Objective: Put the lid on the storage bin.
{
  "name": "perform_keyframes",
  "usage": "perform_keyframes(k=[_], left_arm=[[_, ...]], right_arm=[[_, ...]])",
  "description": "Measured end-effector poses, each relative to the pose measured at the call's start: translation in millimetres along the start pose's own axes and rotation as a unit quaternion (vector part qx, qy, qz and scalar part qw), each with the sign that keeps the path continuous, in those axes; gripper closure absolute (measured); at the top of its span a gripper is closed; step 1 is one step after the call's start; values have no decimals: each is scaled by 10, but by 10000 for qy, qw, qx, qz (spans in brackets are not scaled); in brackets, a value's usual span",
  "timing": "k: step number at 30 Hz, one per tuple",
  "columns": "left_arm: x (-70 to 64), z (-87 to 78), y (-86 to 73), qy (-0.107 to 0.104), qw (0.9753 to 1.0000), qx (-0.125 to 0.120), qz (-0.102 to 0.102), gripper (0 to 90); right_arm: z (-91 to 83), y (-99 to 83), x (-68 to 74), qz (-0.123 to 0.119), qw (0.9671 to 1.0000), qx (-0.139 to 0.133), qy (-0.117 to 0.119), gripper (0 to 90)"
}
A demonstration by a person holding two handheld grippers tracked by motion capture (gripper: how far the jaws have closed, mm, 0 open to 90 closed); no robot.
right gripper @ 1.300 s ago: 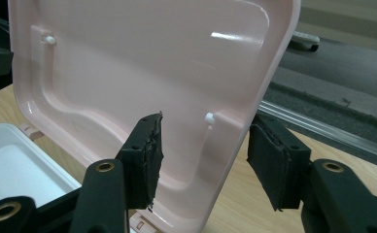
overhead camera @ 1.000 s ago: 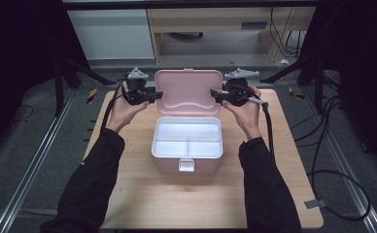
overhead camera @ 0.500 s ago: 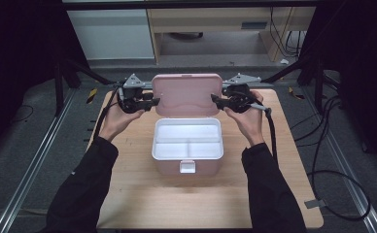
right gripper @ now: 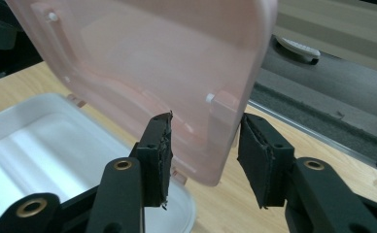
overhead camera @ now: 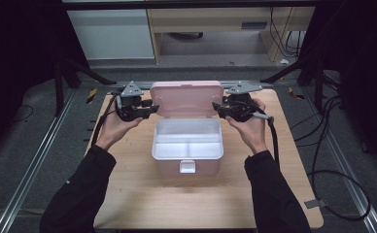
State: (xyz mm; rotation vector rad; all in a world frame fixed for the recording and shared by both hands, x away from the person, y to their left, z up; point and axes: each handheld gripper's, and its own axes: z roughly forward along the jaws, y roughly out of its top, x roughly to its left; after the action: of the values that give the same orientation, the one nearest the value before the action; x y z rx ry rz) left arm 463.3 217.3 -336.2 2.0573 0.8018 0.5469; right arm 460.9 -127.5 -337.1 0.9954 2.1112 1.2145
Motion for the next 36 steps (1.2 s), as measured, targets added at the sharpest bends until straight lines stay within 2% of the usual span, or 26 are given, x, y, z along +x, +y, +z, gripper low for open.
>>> perform_keyframes(k=[4,8,13,18,24,30,34,36], left_arm=[[-62,-52,-43,41,9998,7,177,670],[-70,-75,-107,-69,9999,-3,135,709],[-126,-79,-162,-67,9998,40,209,706],[-169,-107,-254,-199,9995,42,253,699],[-281,-135,-393,-250,9987,135,427,664],[-318,-205,-597,-243,9989,162,366,621],[-315,-211,-710,-210,9989,306,296,611],[-316,-211,-783,-149,9991,312,238,596]], right_arm=[[-82,-51,39,-74,10000,-1,63,599],[-154,-131,20,15,9997,-67,225,677],[-177,-230,43,-33,9995,19,303,708],[-215,-323,56,-48,9990,76,429,739],[-214,-460,110,-124,9985,240,484,700],[-285,-644,130,-128,9982,400,426,656],[-322,-755,112,-95,9983,497,304,620],[-347,-822,74,47,9987,418,286,600]])
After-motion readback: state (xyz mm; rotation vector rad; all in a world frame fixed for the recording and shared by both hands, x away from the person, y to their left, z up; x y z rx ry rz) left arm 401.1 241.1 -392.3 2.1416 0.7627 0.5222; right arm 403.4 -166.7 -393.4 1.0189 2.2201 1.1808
